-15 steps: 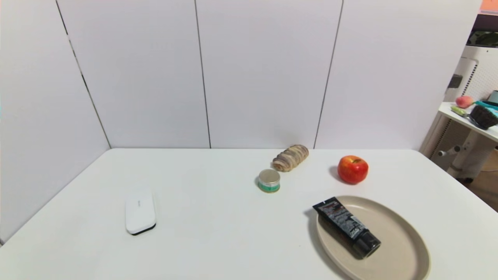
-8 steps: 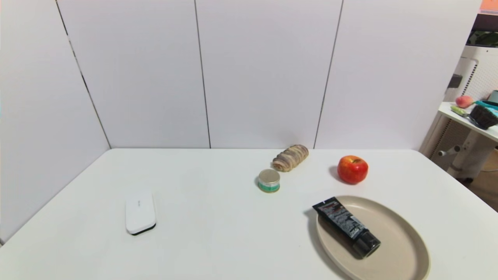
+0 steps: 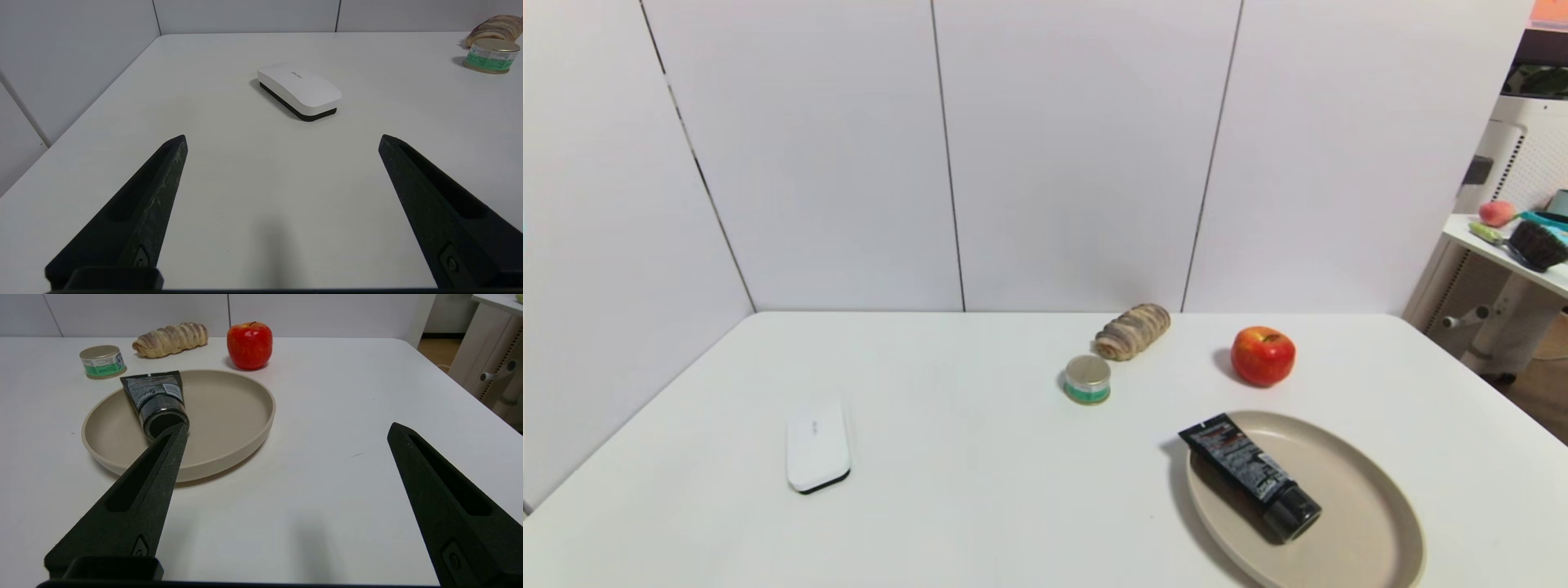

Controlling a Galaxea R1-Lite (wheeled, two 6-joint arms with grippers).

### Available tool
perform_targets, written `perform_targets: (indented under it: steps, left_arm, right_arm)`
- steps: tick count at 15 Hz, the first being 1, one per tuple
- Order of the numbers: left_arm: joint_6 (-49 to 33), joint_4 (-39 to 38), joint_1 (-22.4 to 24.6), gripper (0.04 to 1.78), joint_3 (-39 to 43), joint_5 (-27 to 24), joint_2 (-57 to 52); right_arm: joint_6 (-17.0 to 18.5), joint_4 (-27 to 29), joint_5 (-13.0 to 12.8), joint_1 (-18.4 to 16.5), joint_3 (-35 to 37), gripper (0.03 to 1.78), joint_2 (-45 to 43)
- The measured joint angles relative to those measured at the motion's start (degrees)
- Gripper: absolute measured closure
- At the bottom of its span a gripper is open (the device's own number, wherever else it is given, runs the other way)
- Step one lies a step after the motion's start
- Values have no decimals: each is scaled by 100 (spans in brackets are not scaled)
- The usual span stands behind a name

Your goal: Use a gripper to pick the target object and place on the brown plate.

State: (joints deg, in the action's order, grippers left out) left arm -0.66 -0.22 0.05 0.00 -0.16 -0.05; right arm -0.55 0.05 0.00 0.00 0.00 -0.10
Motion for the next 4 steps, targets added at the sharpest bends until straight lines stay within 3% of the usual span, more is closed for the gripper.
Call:
perform_targets:
  steps: [4]
  left_arm:
    - [0,-2,0,13,0,-2,0]
  right_arm:
    - [-831,24,256,0,0,12,0]
